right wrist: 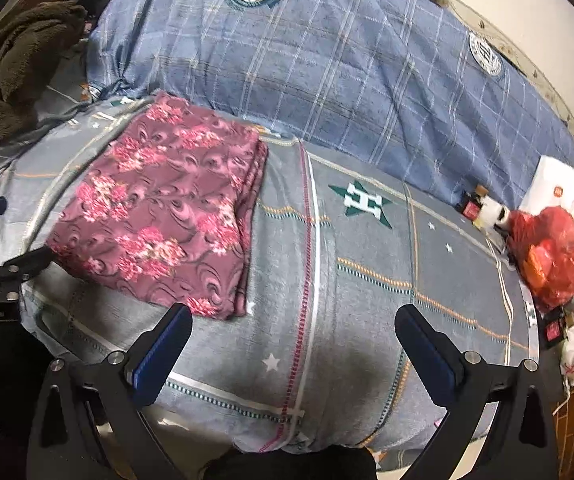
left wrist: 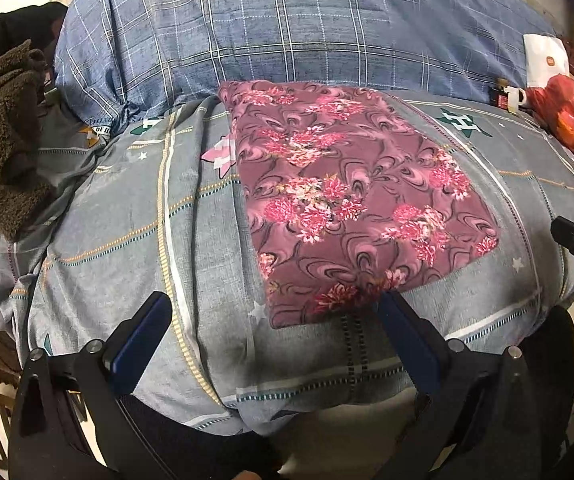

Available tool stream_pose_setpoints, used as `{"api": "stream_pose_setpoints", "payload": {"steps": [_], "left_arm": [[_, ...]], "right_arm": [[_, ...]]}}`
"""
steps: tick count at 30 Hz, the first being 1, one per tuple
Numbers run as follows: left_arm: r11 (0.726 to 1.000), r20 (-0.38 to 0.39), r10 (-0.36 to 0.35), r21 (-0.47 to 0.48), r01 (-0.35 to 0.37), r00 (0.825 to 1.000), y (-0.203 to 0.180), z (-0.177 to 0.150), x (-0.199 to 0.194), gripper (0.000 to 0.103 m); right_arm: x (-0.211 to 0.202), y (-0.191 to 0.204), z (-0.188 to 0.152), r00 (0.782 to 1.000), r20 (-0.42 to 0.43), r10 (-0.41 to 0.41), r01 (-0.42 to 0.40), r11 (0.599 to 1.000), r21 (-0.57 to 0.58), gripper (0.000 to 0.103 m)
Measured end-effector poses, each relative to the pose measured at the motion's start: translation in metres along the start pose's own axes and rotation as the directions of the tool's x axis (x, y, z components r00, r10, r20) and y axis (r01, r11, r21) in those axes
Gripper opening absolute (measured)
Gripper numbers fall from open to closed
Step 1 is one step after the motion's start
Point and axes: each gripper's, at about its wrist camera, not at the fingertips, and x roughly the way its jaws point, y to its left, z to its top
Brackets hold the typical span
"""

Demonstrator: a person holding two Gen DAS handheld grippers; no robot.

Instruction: Fold small clothes

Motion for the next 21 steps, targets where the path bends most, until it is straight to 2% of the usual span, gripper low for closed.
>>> {"api": "stream_pose_setpoints", "payload": {"steps": [9,21], "left_arm": [[0.999,-0.035,-0.028,0.016,0.028,0.999,-0.005,-0.006,0.004,0.103],[0.995,-0.027,-0.08,0.057,0.082,0.996,-0.018,-0.005,-0.001,0.103]], "right_arm": [[0.0,-0.012,-0.006,1.0,-0.027,0.0,0.002,0.998,0.057,0.102],[0.005,-0.025,-0.01,0.998,-0.052,0.025,-0.019,0.993,0.117,0.102]]}}
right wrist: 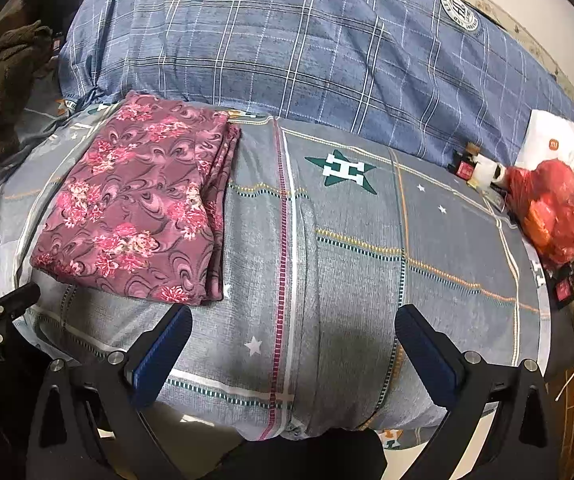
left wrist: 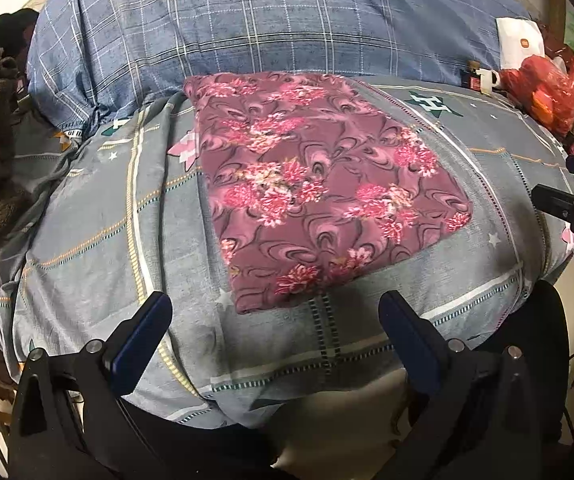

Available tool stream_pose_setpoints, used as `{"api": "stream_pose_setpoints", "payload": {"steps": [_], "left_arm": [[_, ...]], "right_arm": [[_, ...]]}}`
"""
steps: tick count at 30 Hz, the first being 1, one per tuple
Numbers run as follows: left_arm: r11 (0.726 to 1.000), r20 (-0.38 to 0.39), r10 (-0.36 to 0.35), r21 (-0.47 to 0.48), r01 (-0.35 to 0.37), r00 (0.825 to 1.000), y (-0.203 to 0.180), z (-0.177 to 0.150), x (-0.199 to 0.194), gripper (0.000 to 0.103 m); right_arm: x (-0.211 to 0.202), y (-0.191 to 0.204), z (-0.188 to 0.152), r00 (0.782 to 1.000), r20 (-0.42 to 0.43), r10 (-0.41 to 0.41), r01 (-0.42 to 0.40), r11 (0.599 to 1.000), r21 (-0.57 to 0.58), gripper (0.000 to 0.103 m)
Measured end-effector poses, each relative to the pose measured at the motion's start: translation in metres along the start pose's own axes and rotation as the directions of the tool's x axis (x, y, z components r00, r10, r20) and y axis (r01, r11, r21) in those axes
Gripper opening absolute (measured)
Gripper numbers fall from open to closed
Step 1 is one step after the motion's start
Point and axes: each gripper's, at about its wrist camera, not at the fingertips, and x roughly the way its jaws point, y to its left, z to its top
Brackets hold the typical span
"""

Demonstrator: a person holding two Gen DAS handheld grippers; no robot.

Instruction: Fold small clothes

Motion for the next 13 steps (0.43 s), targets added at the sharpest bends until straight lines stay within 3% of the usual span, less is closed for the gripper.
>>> {"api": "stream_pose_setpoints", "payload": {"steps": [13], "left_arm": [[1.0,0.045,-0.004,0.011,0.003,0.999,-0.0059,0.0012,-0.0077,0.103]], "right_arm": [[0.0029,-0.0063,-0.0016,1.0,-0.014,0.008,-0.008,1.0,0.025,0.102]]}}
